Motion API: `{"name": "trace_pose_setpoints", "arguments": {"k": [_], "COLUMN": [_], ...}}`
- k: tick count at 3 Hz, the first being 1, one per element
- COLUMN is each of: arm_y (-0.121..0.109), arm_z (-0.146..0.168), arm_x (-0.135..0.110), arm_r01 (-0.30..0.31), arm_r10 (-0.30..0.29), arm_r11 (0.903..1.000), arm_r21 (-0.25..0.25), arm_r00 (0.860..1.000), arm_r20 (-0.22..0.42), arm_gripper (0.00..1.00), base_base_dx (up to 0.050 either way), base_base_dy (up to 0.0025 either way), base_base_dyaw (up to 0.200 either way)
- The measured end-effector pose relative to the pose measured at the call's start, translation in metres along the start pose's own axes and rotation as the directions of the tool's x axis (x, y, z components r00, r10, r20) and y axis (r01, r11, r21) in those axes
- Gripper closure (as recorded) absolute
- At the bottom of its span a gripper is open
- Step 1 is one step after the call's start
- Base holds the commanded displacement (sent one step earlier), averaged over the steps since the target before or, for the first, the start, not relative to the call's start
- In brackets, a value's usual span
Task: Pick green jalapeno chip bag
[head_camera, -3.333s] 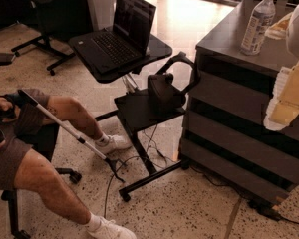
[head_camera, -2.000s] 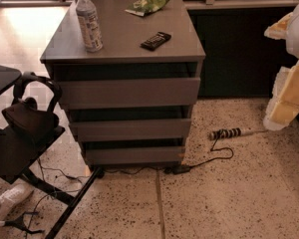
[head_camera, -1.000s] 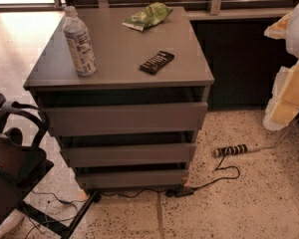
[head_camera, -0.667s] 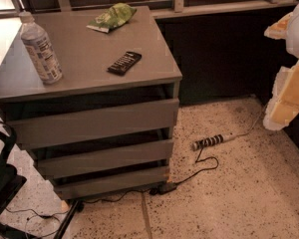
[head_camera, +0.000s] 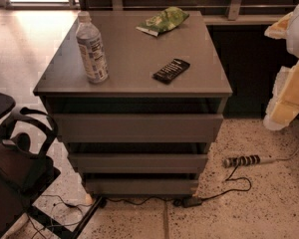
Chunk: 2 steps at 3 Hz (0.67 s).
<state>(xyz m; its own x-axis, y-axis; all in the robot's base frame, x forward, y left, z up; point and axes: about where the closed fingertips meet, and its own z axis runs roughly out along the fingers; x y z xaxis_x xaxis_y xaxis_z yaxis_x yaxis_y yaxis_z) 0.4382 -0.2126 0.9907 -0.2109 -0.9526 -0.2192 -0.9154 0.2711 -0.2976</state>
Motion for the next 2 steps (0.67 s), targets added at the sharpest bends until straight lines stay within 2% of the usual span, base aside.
{"name": "trace_pose_setpoints", "arguments": {"k": [1, 2], "arm_y": [-0.0001, -0.0001], "arm_z": [-0.0003, -0.0004], "arm_x": [-0.0002, -0.0002], "arm_r01": [0.000, 0.000], "arm_r10": [0.000, 0.000], "arm_r11": [1.0000, 1.0000], "arm_r21": [0.001, 0.001], "arm_r00": [1.000, 1.000], "arm_r20": [0.000, 0.000], "arm_gripper": [0.00, 0.00], "base_base_dx": [0.000, 0.050], "base_base_dy": [0.00000, 0.00000], "base_base_dyaw": [0.200, 0.000]}}
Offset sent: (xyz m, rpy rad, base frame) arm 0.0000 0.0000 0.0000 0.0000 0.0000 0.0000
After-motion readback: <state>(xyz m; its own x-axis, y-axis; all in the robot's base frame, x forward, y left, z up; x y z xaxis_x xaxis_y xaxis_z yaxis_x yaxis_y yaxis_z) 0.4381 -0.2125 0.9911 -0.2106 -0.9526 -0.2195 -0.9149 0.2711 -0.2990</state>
